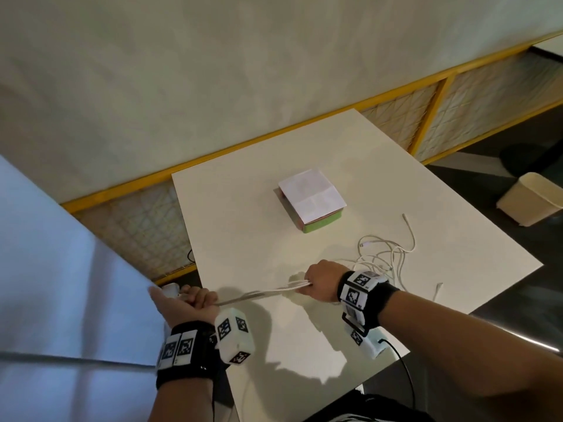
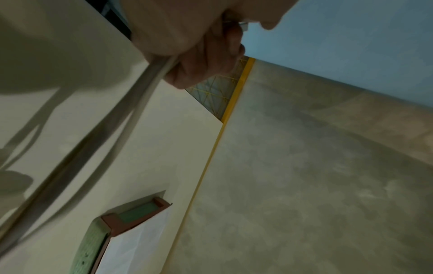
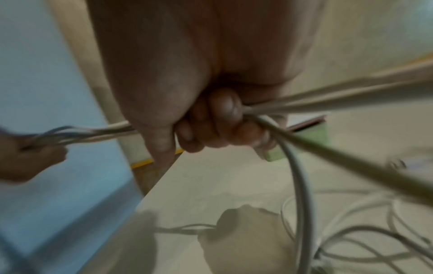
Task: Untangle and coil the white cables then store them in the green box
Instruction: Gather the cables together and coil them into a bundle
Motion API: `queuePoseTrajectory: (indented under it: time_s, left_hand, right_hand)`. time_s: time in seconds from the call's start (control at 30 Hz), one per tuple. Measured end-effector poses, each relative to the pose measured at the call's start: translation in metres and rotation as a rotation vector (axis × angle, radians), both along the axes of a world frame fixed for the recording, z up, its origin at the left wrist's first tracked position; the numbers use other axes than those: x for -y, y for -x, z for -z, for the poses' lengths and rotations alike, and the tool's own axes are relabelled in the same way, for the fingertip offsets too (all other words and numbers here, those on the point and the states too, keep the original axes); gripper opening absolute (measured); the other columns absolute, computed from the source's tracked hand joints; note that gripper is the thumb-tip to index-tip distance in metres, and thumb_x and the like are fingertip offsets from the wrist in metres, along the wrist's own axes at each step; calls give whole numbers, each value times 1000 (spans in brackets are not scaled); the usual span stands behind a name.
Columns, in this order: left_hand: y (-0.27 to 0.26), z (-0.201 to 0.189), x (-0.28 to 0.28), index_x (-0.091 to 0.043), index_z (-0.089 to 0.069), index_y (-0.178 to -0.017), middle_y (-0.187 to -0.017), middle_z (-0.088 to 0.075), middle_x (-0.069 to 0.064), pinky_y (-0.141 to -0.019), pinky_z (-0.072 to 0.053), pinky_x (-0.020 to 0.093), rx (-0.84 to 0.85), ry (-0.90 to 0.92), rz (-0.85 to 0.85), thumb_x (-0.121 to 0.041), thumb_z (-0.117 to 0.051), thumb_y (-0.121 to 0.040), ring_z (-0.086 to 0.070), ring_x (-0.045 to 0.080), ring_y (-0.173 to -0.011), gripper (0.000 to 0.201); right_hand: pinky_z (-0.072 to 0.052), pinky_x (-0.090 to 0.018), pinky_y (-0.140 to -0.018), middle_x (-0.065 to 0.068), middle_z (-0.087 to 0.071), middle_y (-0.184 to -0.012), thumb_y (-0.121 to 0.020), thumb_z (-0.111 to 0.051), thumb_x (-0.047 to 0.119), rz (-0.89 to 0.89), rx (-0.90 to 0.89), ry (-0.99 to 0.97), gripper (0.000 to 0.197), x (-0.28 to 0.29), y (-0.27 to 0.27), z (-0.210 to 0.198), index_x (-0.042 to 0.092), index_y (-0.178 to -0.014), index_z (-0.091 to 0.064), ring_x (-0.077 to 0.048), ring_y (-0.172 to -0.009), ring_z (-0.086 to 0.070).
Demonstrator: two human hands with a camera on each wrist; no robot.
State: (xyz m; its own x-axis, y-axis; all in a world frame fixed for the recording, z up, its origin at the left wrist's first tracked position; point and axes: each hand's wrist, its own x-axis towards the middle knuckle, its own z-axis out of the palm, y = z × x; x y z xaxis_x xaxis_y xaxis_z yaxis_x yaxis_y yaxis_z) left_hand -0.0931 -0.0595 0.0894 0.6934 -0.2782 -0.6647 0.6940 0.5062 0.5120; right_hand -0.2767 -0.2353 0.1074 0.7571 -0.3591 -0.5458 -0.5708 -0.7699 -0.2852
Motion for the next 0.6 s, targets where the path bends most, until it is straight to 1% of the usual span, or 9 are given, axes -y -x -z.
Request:
queuePoseTrajectory:
  time_s: [0.03, 0.07, 0.13, 0.23, 0.33, 0.37, 0.43, 0.5, 0.6]
  left_hand:
    - [-3, 0, 1, -19, -31, -57, -43, -24, -6, -41, -19, 21, 5, -21, 5, -71, -45, -80, -19, 11, -34, 59]
    - [-6, -1, 1, -20, -30, -58, -46, -22, -7, -41, -19, 21, 7, -52, 17, -70, -53, -76, -18, 11, -36, 59]
    - [-13, -4, 4, -20, -27, -61, -47, -18, -7, -39, -18, 22, 5, -102, 43, -55, -61, -80, -16, 11, -37, 53]
    - [-18, -8, 9, -19, -25, -62, -44, -17, -6, -39, -17, 20, -2, -105, 26, -30, -55, -88, -16, 11, -34, 41]
    - [-25, -9, 4, -20, -23, -59, -49, -15, -6, -39, -18, 21, -13, -103, -13, -21, -44, -89, -15, 12, -37, 36]
    - [-29, -10, 1, -20, -23, -58, -51, -15, -6, -39, -18, 21, -18, -97, -25, -20, -42, -89, -15, 12, -38, 37]
    - [-37, -10, -5, -20, -22, -57, -52, -15, -6, -40, -19, 22, -17, -77, -45, -19, -39, -90, -15, 13, -39, 38]
    - [-42, -11, -8, -20, -20, -58, -45, -17, -6, -38, -19, 20, -17, -87, -23, -22, -37, -94, -16, 12, -36, 40]
    - [-48, -1, -10, -19, -23, -57, -42, -19, -6, -39, -21, 20, -17, -65, -32, -42, -45, -94, -19, 10, -33, 49]
  right_hand:
    - [-38, -30, -69, -16, -66, -103, -94, -39, 48, -40, -7, 48, 44, -4, 0, 0, 11, -95, -62, -32, -89, -60]
    - [-38, -30, -68, -15, -66, -105, -94, -37, 48, -73, -20, 93, 45, -8, 1, 1, 11, -98, -61, -32, -90, -61]
    - [-37, -31, -69, -15, -64, -110, -94, -35, 48, -117, -66, 144, 47, -17, 1, 6, 9, -105, -60, -33, -98, -61]
    - [-37, -32, -70, -16, -63, -111, -95, -35, 49, -78, -112, 120, 49, -17, 1, 11, 8, -106, -59, -33, -100, -60]
    - [-38, -31, -71, -16, -64, -110, -93, -37, 51, -20, -138, 89, 51, -8, 6, 12, 7, -103, -60, -32, -94, -60]
    - [-39, -31, -71, -16, -64, -109, -93, -37, 53, -2, -146, 88, 52, -6, 9, 14, 7, -102, -60, -31, -93, -60]
    - [-41, -33, -75, -16, -64, -111, -92, -35, 56, 19, -153, 110, 55, 0, 15, 15, 8, -103, -60, -32, -98, -61]
    - [-43, -34, -78, -16, -64, -110, -93, -31, 57, 8, -138, 159, 57, 3, 18, 15, 9, -103, -60, -33, -101, -61]
    - [-45, -38, -85, -17, -63, -110, -95, -29, 54, 33, -88, 149, 55, 2, 20, 17, 11, -105, -60, -35, -103, -60]
